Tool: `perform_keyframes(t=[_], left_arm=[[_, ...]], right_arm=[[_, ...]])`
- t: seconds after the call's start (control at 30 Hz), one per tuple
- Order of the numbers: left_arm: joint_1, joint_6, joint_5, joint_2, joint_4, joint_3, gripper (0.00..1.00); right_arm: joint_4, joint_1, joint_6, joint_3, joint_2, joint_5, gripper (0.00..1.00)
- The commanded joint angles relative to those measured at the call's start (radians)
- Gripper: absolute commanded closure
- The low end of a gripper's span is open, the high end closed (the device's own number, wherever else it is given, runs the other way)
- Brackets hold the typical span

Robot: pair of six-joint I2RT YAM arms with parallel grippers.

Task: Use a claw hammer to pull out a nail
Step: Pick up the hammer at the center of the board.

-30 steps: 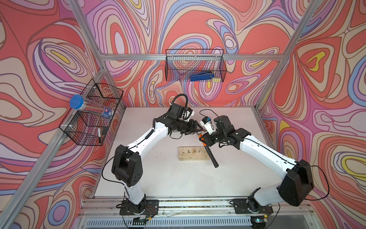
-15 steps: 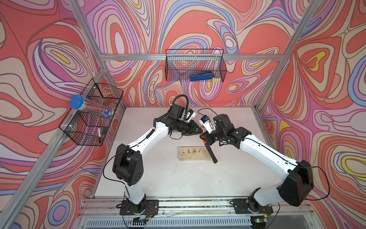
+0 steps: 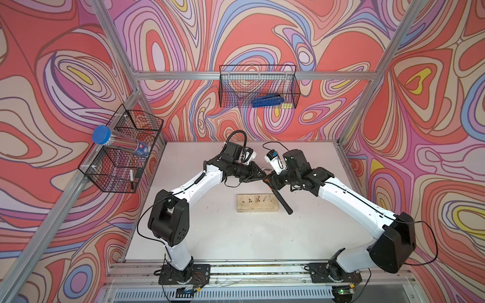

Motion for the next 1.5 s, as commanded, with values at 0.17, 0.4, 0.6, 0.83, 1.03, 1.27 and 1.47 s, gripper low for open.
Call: perform_keyframes(t=[0.17, 0.4, 0.6, 0.83, 1.03, 1.27, 1.47], left_arm=[[0.07, -0.116, -0.079, -0.159, 0.251, -0.106, 1.0], [0.1, -0.175, -0.139, -0.243, 0.367, -0.213, 1.0], [0.109, -0.153, -0.206, -0.312, 0.363, -0.257, 1.0], [0.136, -0.213, -0.218, -0.36, 0.485, -0.331, 1.0], [0.14, -0.239, -0.244, -0.406, 0.557, -0.388, 1.0], [0.151, -0.338, -0.295, -0.454, 0.766, -0.497, 1.0], [0.152, -0.424, -0.307, -0.452, 0.916, -0.546, 1.0]], right_arm=[[0.06, -0.041, 0.108, 0.018, -0.033, 0.061, 0.02], [0.12, -0.134, 0.247, 0.015, -0.002, 0.077, 0.02], [0.128, -0.19, 0.264, 0.024, 0.011, 0.029, 0.02], [0.11, -0.245, 0.338, 0.026, 0.067, -0.095, 0.02], [0.319, -0.398, 0.582, -0.087, 0.054, -0.436, 0.02], [0.531, -0.422, 0.747, -0.196, 0.051, -0.615, 0.11], [0.885, -0.435, 0.966, -0.356, 0.046, -0.72, 0.18]])
